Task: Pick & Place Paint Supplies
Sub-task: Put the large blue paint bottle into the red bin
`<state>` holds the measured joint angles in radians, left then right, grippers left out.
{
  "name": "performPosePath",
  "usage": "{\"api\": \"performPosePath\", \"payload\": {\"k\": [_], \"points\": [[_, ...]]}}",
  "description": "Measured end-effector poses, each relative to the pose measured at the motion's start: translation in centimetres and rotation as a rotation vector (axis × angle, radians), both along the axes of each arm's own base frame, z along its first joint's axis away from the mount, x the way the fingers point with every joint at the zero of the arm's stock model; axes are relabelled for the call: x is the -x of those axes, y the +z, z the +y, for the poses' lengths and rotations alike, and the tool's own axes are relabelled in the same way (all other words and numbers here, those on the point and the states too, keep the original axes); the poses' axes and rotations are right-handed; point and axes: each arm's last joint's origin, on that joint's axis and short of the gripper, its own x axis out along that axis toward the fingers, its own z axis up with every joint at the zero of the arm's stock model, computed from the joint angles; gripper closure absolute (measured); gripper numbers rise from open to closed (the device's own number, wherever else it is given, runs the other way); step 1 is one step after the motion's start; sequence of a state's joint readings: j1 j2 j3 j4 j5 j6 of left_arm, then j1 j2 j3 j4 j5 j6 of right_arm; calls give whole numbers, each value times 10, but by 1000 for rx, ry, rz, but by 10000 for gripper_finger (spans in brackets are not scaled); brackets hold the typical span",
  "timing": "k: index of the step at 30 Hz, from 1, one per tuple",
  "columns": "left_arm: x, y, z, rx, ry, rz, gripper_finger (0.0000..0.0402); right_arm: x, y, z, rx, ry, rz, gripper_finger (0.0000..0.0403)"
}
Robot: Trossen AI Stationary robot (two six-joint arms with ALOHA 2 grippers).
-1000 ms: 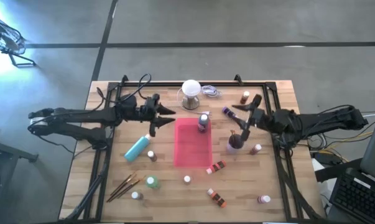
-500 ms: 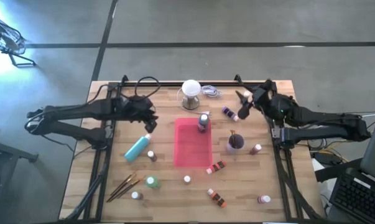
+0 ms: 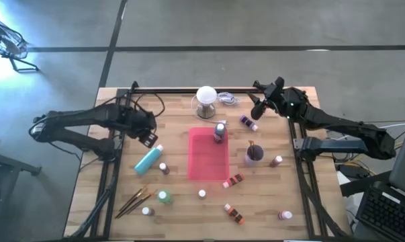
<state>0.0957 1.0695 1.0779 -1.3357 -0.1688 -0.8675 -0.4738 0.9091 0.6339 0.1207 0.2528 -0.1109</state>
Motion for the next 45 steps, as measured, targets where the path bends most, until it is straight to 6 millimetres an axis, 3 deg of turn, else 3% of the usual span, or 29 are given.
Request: {"api": "performPosePath", "payload": {"k": [10, 18, 34, 45], "points": [[-11, -9, -46, 69, -11, 22, 246, -19, -23, -10, -59, -3, 101, 160], [-26, -29, -76, 87, -84, 147, 246, -18, -20, -9, -68, 1, 61, 140], [-50, -61, -87, 96, -144, 333, 246, -16, -19, -6, -96, 60, 56, 127], [-40, -79, -90, 45, -190, 382, 245, -16, -19, -6, -85, 63, 66, 161]]}}
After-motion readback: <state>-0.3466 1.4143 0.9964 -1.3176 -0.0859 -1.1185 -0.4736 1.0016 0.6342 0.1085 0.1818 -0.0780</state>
